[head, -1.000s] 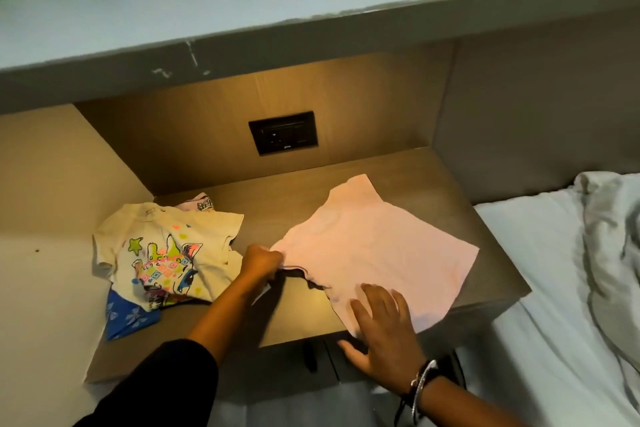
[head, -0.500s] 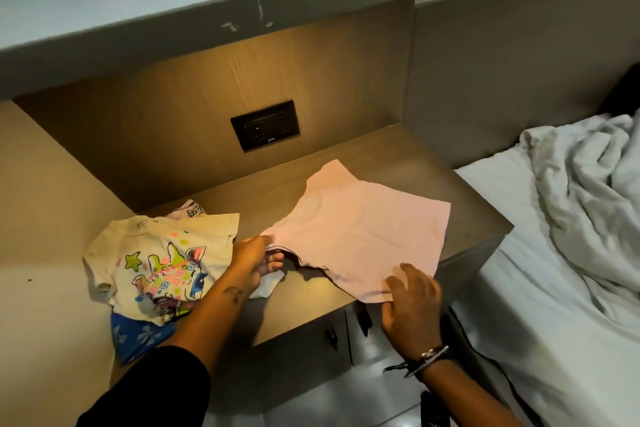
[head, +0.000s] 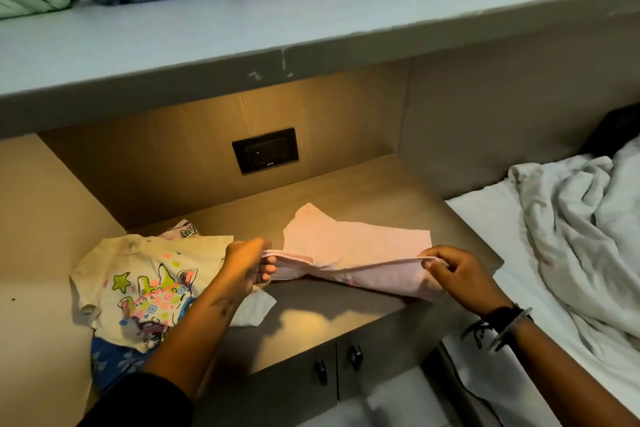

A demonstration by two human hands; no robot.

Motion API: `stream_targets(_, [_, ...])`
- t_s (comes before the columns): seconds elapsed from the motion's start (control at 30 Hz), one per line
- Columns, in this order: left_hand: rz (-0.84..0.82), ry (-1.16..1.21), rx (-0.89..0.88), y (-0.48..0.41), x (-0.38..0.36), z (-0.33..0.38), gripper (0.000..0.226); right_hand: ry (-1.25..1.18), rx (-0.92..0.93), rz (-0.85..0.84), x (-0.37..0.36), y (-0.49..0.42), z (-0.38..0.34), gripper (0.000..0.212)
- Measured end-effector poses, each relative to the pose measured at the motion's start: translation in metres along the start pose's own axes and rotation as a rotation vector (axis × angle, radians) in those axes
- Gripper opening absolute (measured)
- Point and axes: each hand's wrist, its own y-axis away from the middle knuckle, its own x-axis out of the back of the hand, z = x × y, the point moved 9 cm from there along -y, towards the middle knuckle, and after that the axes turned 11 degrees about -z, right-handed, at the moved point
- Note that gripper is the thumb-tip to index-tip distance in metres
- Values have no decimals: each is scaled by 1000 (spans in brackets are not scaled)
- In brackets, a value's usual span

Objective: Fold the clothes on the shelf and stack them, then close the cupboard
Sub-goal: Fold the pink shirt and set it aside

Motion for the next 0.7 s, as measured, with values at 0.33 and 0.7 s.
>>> stream_targets(0.33, [-49,35,-20,-104,-56,78,26,72,-253,49,19,-115,98,31])
stream_targets(0.7, [-63,-1044,-616,-81,-89,54,38,658,-113,55,-21,-67,36,50])
